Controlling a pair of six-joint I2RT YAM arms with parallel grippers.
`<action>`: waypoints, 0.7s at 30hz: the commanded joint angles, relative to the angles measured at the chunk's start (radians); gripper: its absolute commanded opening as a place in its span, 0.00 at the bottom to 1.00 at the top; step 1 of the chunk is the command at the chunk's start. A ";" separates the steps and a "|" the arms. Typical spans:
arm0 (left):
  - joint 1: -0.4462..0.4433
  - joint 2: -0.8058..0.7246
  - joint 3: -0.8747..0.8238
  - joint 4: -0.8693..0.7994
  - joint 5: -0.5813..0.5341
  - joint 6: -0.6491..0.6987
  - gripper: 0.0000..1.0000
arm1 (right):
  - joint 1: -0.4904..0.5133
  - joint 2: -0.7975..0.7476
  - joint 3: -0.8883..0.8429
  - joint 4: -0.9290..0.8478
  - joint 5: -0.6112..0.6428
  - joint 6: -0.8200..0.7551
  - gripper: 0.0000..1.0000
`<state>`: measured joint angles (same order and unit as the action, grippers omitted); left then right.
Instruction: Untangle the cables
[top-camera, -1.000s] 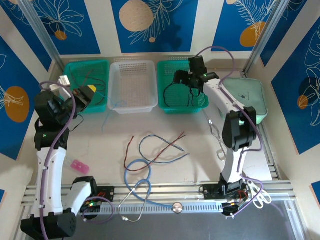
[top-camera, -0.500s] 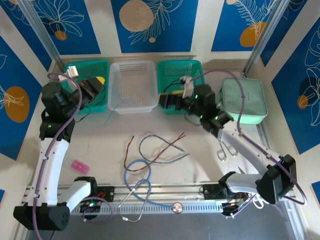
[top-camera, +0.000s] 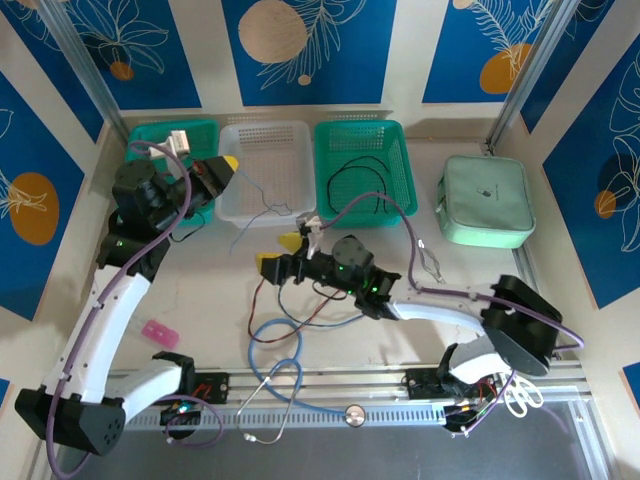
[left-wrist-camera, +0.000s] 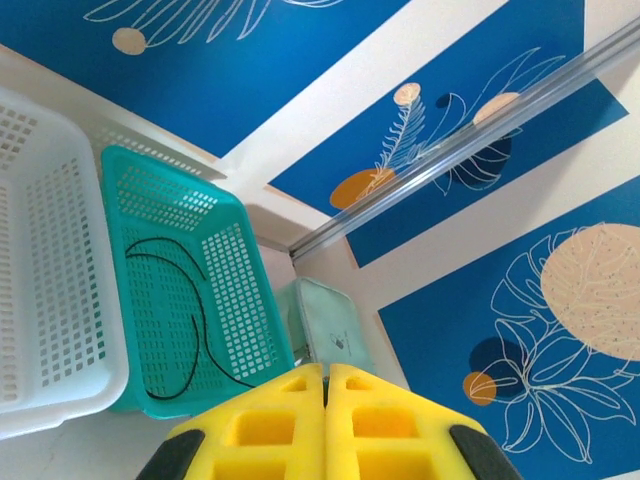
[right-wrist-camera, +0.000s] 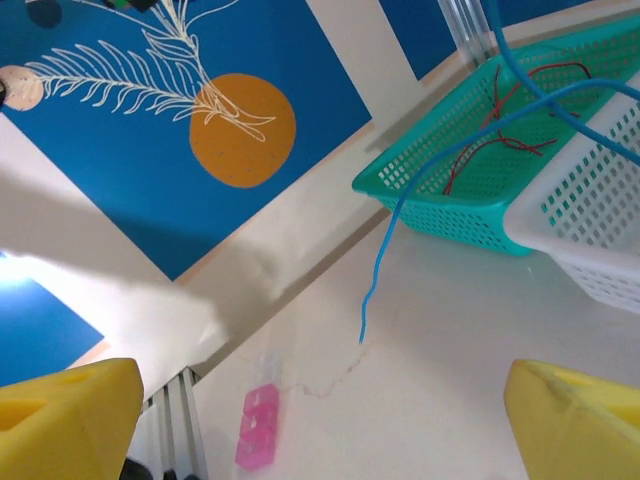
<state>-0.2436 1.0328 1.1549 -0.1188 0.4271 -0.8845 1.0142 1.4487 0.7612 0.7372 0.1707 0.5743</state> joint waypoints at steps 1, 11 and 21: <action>-0.039 0.007 0.037 0.027 -0.040 0.030 0.00 | 0.000 0.097 0.068 0.203 0.067 0.024 0.93; -0.079 0.006 0.058 -0.001 -0.074 0.048 0.00 | -0.011 0.305 0.231 0.286 0.082 0.060 0.75; -0.078 0.011 0.085 -0.045 -0.097 0.104 0.00 | -0.020 0.180 0.104 0.190 0.053 0.047 0.00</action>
<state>-0.3149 1.0489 1.2057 -0.1562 0.3462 -0.8112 0.9951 1.6936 0.8948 0.9371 0.2100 0.6365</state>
